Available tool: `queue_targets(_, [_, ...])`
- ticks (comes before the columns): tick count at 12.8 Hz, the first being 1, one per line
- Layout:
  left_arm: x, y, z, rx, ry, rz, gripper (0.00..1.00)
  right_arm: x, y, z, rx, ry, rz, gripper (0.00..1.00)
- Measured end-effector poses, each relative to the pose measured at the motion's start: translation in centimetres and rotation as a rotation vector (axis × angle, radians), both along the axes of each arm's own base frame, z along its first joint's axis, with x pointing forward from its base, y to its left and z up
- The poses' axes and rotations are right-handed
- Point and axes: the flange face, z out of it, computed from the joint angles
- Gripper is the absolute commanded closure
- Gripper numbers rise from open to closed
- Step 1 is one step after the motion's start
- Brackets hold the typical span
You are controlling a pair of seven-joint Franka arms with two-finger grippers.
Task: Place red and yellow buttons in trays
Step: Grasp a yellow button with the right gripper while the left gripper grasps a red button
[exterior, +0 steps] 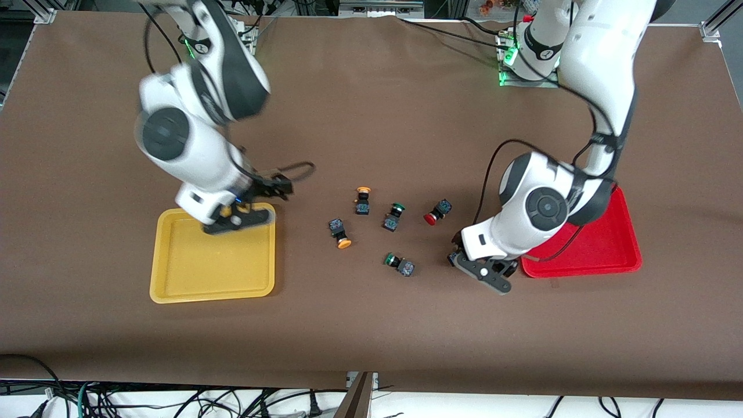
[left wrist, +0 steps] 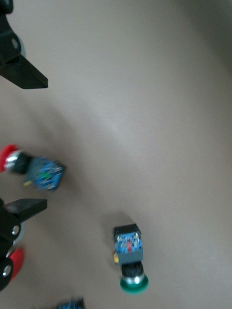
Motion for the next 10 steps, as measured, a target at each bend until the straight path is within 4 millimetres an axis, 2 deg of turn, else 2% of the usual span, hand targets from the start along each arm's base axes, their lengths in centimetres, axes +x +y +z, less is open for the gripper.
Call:
queue_targets(2, [-0.3, -0.4, -3.6, 0.008, 0.011, -0.086, 0.00, 0.2, 3.6, -6.5, -0.001, -0.049, 0.031, 0.00])
queue_targets(3, [-1.0, -0.9, -4.7, 0.015, 0.033, -0.106, 0.00, 0.2, 4.7, -9.0, 0.006, -0.061, 0.033, 0.00])
queue_targets(6, [-3.5, -2.4, -7.5, 0.028, 0.095, -0.147, 0.00, 0.0, 6.3, -14.6, 0.040, -0.075, 0.013, 0.00])
queue_targets(7, [-3.8, -2.6, -7.9, 0.031, 0.104, -0.153, 0.41, -0.5, 7.1, -16.0, 0.049, -0.078, 0.003, 0.00])
queue_targets(8, [-4.0, -2.7, -8.1, 0.032, 0.107, -0.159, 0.76, -1.0, 8.1, -17.1, 0.052, -0.082, -0.011, 0.00])
queue_targets(9, [-4.0, -2.7, -8.1, 0.033, 0.107, -0.164, 0.90, -1.8, 9.2, -18.2, 0.053, -0.088, -0.023, 0.00])
queue_targets(10, [-4.0, -2.7, -8.1, 0.033, 0.107, -0.166, 0.98, -2.5, 10.3, -19.1, 0.053, -0.093, -0.027, 0.01])
